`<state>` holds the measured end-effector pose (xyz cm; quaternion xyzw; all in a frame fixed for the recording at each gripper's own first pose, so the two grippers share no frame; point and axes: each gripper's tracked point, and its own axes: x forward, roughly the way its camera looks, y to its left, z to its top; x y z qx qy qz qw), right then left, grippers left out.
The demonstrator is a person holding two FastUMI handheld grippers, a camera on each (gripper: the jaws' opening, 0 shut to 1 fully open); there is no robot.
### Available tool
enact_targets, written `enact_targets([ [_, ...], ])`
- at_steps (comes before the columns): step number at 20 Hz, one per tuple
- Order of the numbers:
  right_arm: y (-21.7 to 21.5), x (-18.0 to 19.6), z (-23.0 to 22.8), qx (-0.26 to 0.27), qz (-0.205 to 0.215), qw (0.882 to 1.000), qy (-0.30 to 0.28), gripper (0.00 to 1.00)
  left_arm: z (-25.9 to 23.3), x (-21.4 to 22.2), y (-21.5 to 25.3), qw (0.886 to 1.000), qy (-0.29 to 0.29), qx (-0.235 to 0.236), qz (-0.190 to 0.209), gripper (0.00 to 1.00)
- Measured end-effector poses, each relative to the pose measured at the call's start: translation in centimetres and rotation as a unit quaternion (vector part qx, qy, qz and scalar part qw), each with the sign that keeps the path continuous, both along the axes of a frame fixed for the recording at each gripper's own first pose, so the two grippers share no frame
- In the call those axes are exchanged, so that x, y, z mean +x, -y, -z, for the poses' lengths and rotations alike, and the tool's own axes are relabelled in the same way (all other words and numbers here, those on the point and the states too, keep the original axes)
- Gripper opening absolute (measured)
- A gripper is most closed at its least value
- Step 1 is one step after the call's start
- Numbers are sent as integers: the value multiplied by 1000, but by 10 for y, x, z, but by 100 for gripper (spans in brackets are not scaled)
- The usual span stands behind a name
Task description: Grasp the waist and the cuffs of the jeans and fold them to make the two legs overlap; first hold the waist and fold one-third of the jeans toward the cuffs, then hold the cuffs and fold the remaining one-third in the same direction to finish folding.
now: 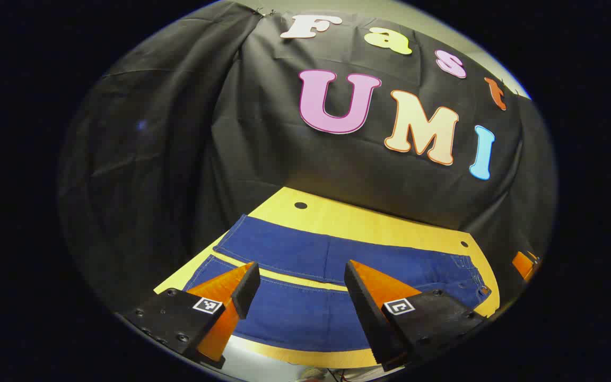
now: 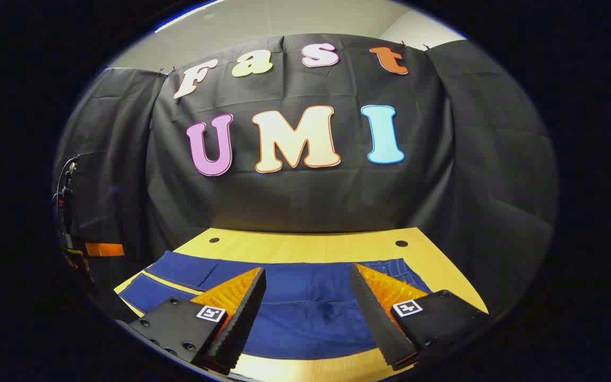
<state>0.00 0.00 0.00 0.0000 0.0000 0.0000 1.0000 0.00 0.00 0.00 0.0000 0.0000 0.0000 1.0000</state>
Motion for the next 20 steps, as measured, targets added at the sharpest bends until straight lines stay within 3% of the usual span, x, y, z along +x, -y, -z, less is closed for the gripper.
enact_targets([
  [11, 5, -9, 9, 0, 14, 1000, -11, 93, 17, 2, -6, 1000, -23, 4, -4, 94],
  [13, 5, -11, 10, 0, 15, 1000, -12, 98, 19, 1, -7, 1000, -26, -1, -3, 94],
  [14, 4, -11, 12, 0, 15, 1000, -13, 93, 22, 1, -9, 1000, -30, 2, -4, 94],
  [15, 5, -12, 13, -1, 16, 1000, -15, 98, 24, 2, -10, 999, -37, 8, -6, 94],
  [16, 7, -12, 15, -2, 17, 1000, -16, 93, 29, 4, -16, 999, -45, 14, -12, 94],
  [17, 8, -13, 16, -4, 17, 1000, -18, 98, 32, 4, -20, 998, -51, 20, -15, 94],
  [20, 10, -15, 23, -7, 19, 999, -26, 98, 51, 3, -29, 996, -83, 36, -3, 95],
])
